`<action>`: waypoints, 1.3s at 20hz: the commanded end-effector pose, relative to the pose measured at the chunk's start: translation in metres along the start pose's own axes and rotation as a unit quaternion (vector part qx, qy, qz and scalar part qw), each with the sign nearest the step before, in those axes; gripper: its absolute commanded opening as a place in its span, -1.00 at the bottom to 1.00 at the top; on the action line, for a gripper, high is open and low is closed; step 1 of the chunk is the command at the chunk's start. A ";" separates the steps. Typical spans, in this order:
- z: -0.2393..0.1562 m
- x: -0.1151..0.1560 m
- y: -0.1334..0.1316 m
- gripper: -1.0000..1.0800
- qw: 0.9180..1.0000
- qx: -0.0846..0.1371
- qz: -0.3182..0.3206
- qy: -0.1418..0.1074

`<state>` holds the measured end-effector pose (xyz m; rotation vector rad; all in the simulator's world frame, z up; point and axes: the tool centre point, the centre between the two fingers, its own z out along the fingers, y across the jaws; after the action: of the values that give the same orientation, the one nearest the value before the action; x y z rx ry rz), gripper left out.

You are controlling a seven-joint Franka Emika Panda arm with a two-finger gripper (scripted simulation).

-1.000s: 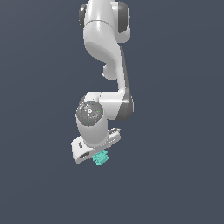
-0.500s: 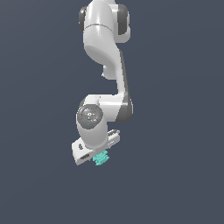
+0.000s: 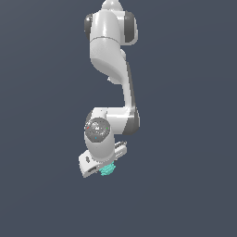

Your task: Pick up the object and move it to a goal position.

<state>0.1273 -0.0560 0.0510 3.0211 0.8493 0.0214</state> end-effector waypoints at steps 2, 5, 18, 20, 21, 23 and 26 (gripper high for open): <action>0.011 -0.004 0.000 0.92 1.000 0.003 0.001 -0.006; 0.010 -0.004 0.000 -1.00 1.000 0.003 0.001 -0.006; -0.002 0.001 -0.001 -1.00 1.000 0.000 0.000 0.001; -0.003 0.000 -0.003 -1.00 1.000 0.000 0.000 0.001; -0.004 -0.001 -0.004 -1.00 1.000 0.000 0.000 0.001; -0.006 -0.003 -0.006 -1.00 1.000 0.000 0.000 0.001; -0.009 -0.006 -0.012 -1.00 1.000 0.000 0.000 0.000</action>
<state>0.1187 -0.0508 0.0580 3.0211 0.8505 0.0223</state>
